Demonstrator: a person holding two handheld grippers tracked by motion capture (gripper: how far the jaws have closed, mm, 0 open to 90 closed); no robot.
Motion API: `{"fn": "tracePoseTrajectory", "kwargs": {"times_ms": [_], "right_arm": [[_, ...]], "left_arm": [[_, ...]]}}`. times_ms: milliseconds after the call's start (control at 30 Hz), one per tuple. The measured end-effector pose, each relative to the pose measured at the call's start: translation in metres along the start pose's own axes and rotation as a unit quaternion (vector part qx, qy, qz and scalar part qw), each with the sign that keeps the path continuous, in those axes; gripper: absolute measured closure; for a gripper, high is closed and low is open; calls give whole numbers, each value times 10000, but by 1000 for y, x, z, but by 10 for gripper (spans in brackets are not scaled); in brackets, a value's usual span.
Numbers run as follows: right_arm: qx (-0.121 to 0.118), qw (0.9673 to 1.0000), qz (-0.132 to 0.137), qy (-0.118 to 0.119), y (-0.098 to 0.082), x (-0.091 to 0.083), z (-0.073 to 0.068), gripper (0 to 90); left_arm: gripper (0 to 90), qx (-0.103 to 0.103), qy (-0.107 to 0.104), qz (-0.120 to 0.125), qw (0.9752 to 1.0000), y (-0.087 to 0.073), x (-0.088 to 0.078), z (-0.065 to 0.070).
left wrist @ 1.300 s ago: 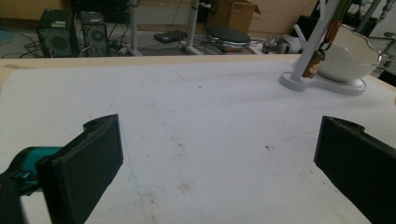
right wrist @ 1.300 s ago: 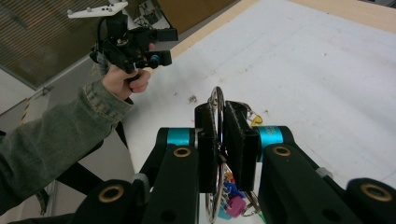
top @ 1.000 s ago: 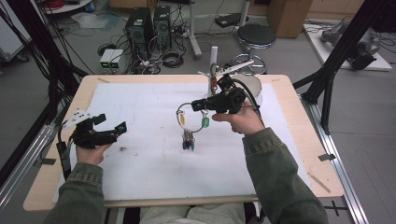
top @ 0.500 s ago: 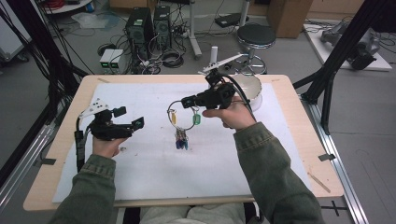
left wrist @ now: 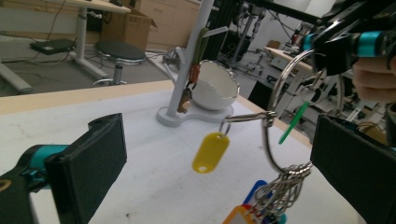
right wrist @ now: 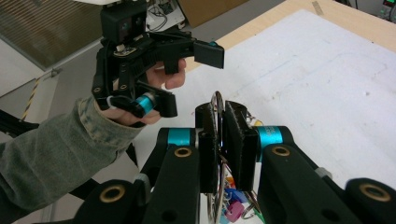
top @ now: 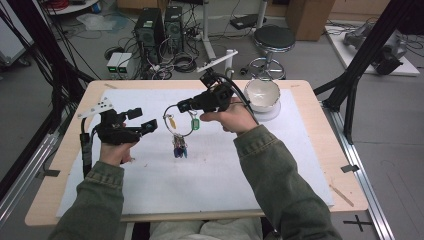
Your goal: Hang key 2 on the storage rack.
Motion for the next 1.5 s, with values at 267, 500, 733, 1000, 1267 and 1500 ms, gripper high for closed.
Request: {"fn": "tracePoseTrajectory", "kwargs": {"times_ms": [267,500,733,1000,1267,1500], "right_arm": [[-66,10000,-23,32,8,7,-4,836],[-57,10000,-9,69,10,10,-5,836],[-79,9999,28,65,11,11,-6,837],[-30,9999,94,25,12,13,-5,837],[99,9995,284,-57,11,13,1,837],[235,9994,256,-56,5,15,6,829]], "left_arm": [[41,65,-145,-119,9998,5,8,9],[106,28,-136,-19,9999,9,14,12],[247,-105,-119,61,9999,11,19,15],[652,-330,-133,-64,9993,7,25,19],[818,-238,359,-98,9990,3,26,20],[823,-202,375,-170,9989,1,27,20]]}}
Point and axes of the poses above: each handheld gripper's, and its own axes: x roughly forward along the jaws, y roughly out of its top, z roughly to its right, the point moved 8 cm from there along x, roughly forward along the jaws, and after that the axes turned 3 degrees about z, right-handed, at the moved point
